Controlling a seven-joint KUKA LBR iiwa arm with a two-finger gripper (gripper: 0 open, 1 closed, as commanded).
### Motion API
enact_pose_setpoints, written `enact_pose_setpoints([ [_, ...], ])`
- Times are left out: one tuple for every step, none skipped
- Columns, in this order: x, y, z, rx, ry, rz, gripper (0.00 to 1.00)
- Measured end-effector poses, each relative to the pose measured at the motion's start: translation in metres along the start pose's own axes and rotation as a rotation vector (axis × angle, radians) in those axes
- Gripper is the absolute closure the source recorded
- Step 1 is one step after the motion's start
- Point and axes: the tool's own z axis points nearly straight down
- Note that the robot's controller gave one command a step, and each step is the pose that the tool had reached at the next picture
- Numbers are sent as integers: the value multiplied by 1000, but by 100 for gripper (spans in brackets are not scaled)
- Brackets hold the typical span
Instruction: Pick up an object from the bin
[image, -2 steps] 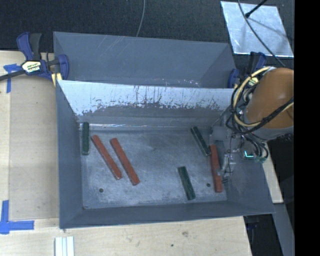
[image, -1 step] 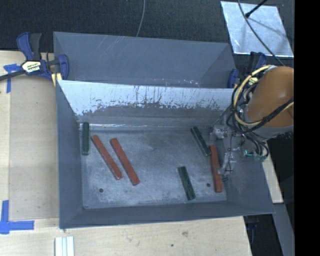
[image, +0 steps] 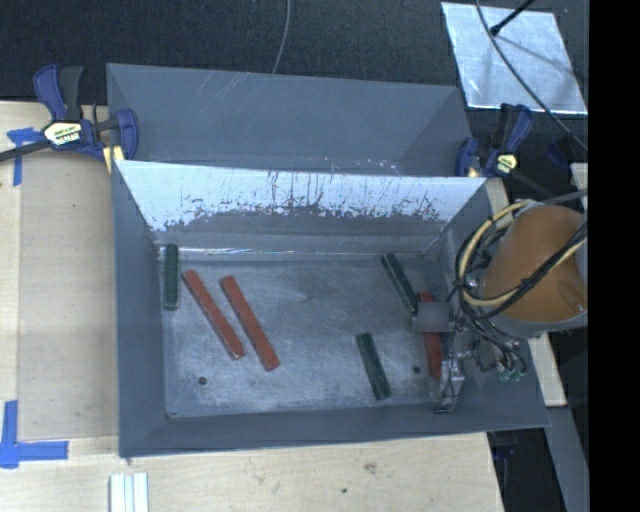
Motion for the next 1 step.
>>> enact_pose_setpoints([
  [-20,-4,-1,2,-6,-7,0],
])
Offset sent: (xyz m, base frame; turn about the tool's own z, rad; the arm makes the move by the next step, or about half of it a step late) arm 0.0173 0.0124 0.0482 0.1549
